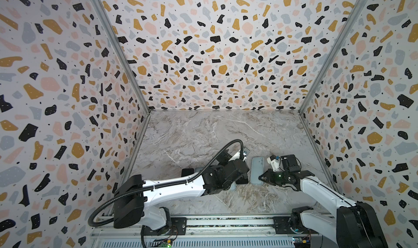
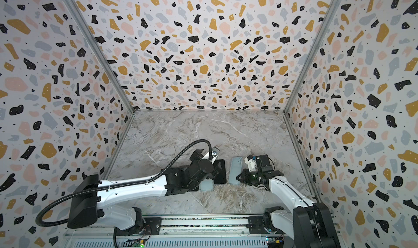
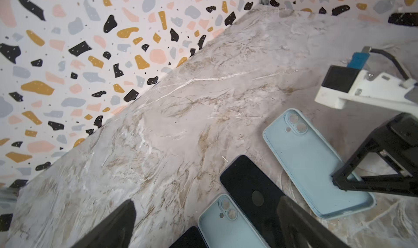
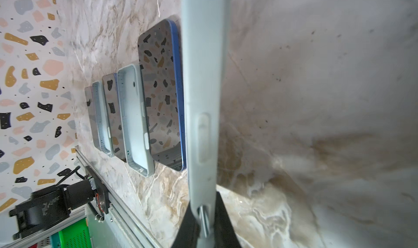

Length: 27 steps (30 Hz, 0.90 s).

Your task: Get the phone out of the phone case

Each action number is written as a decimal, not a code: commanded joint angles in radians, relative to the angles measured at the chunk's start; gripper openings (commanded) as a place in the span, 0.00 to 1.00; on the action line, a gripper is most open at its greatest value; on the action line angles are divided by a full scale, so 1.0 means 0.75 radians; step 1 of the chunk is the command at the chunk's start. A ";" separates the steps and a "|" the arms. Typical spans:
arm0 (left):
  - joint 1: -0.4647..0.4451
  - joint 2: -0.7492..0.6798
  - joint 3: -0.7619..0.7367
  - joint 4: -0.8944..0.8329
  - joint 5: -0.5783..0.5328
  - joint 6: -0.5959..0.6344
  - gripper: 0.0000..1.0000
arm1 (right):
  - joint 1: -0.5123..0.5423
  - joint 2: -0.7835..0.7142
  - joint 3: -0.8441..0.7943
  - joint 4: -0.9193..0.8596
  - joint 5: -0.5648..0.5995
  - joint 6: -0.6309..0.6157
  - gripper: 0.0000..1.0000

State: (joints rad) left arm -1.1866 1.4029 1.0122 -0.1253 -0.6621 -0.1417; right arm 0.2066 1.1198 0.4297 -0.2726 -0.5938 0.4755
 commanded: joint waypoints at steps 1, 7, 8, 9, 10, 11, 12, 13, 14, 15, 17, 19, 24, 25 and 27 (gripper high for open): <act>0.061 -0.086 -0.012 -0.116 0.033 -0.191 1.00 | 0.024 0.039 0.041 -0.019 0.076 -0.029 0.00; 0.199 -0.190 -0.043 -0.195 0.044 -0.290 1.00 | 0.129 0.173 0.131 -0.069 0.171 -0.068 0.01; 0.209 -0.196 -0.045 -0.205 0.044 -0.290 1.00 | 0.141 0.185 0.146 -0.081 0.194 -0.073 0.02; 0.214 -0.200 -0.045 -0.207 0.043 -0.290 1.00 | 0.146 0.194 0.153 -0.089 0.209 -0.076 0.03; 0.215 -0.202 -0.045 -0.213 0.037 -0.285 1.00 | 0.146 0.202 0.160 -0.094 0.216 -0.078 0.04; 0.217 -0.200 -0.043 -0.219 0.029 -0.282 1.00 | 0.146 0.211 0.165 -0.095 0.220 -0.081 0.05; 0.220 -0.197 -0.041 -0.221 0.028 -0.281 1.00 | 0.149 0.217 0.173 -0.099 0.234 -0.082 0.06; 0.223 -0.191 -0.039 -0.222 0.028 -0.278 1.00 | 0.153 0.225 0.182 -0.103 0.243 -0.087 0.08; 0.226 -0.184 -0.036 -0.222 0.028 -0.279 1.00 | 0.155 0.237 0.193 -0.103 0.240 -0.097 0.10; 0.228 -0.174 -0.032 -0.223 0.026 -0.277 1.00 | 0.157 0.250 0.201 -0.103 0.236 -0.104 0.12; 0.235 -0.143 -0.015 -0.216 0.026 -0.275 1.00 | 0.160 0.284 0.221 -0.109 0.248 -0.115 0.14; 0.244 -0.097 0.010 -0.210 0.033 -0.274 1.00 | 0.167 0.316 0.239 -0.109 0.252 -0.129 0.16; 0.277 0.049 0.095 -0.190 0.081 -0.295 1.00 | 0.236 0.354 0.327 -0.177 0.407 -0.142 0.36; 0.287 0.077 0.112 -0.177 0.095 -0.302 1.00 | 0.245 0.358 0.346 -0.193 0.425 -0.148 0.39; 0.308 0.138 0.139 -0.156 0.126 -0.319 1.00 | 0.250 0.351 0.368 -0.201 0.450 -0.151 0.48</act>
State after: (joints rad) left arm -0.9760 1.4754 1.0695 -0.2813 -0.5991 -0.3553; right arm 0.3824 1.3949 0.6613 -0.3744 -0.3286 0.3779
